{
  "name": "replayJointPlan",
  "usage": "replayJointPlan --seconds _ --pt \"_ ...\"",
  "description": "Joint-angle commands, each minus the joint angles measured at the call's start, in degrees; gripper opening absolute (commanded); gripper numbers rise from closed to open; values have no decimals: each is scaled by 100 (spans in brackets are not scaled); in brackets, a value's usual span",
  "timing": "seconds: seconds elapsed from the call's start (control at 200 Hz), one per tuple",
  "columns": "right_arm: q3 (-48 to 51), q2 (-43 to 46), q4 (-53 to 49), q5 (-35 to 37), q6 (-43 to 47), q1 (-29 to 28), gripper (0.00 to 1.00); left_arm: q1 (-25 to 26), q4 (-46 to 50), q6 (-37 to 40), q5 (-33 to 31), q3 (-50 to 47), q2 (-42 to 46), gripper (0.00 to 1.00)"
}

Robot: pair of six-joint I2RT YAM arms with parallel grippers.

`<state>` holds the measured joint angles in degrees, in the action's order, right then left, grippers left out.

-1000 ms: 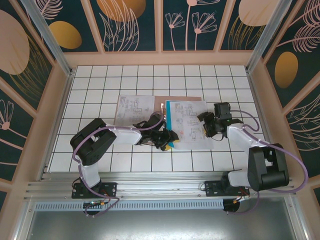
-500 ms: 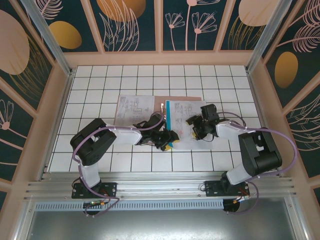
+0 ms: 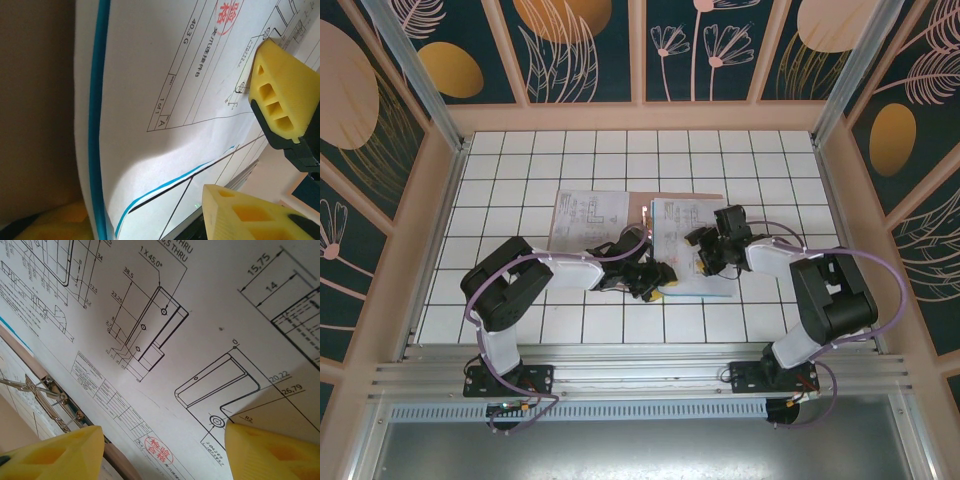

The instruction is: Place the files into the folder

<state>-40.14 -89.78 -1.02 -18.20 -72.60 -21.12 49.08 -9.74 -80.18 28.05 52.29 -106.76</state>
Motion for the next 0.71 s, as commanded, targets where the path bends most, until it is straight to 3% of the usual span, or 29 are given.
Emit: replayJointPlan --seconds 0.0,0.32,0.625,0.701 --pt "-64 -115 -29 -73 -17 -79 67 11 215 108 -140 -87 98 45" --pt "55 27 -209 -35 93 -104 66 9 314 148 -207 -52 85 37" --pt "-251 304 -548 204 436 -116 68 11 306 109 -259 -104 133 1" --pt "-508 385 -748 301 620 -112 70 7 290 92 -257 -91 152 0"
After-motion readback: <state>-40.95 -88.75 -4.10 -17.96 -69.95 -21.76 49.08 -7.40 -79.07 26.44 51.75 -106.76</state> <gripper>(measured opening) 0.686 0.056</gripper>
